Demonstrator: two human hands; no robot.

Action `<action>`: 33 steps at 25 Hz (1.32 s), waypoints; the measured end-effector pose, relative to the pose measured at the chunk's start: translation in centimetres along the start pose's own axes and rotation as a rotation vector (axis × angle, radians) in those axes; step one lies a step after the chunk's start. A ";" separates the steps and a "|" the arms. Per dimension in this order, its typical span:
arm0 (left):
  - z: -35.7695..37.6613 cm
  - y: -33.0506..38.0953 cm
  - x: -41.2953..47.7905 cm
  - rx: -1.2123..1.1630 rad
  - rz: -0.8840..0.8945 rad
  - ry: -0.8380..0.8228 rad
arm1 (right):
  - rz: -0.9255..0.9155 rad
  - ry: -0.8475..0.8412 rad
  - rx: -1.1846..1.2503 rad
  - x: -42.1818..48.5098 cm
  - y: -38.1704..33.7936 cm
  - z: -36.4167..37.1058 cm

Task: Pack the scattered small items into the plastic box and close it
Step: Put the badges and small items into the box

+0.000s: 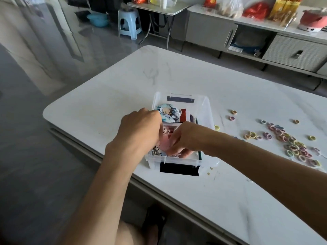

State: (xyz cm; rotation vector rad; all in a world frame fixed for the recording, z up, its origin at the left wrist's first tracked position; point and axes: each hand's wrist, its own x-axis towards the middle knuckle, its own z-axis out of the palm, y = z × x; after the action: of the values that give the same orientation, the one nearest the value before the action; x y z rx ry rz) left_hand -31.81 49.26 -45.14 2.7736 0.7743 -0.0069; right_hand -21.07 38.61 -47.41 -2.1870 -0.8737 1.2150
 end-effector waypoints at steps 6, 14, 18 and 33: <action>0.5 -0.6 0.4 -0.040 -0.013 0.053 | -0.045 0.038 -0.195 1.2 -0.4 1.3; 2.1 -1.3 1.8 -0.258 -0.174 0.283 | -0.067 0.109 -0.269 1.8 0.4 1.6; 2.2 -1.3 2.0 -0.238 -0.170 0.265 | -0.105 0.106 -0.290 1.3 0.6 1.3; 1.9 -0.1 1.5 -0.117 -0.153 0.318 | -0.170 0.193 -0.240 -0.2 1.0 0.7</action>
State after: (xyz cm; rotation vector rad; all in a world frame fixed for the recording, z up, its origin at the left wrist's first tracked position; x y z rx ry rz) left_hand -30.49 49.63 -47.07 2.6297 1.0266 0.4443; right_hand -21.47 37.86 -48.38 -2.3135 -1.1447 0.8394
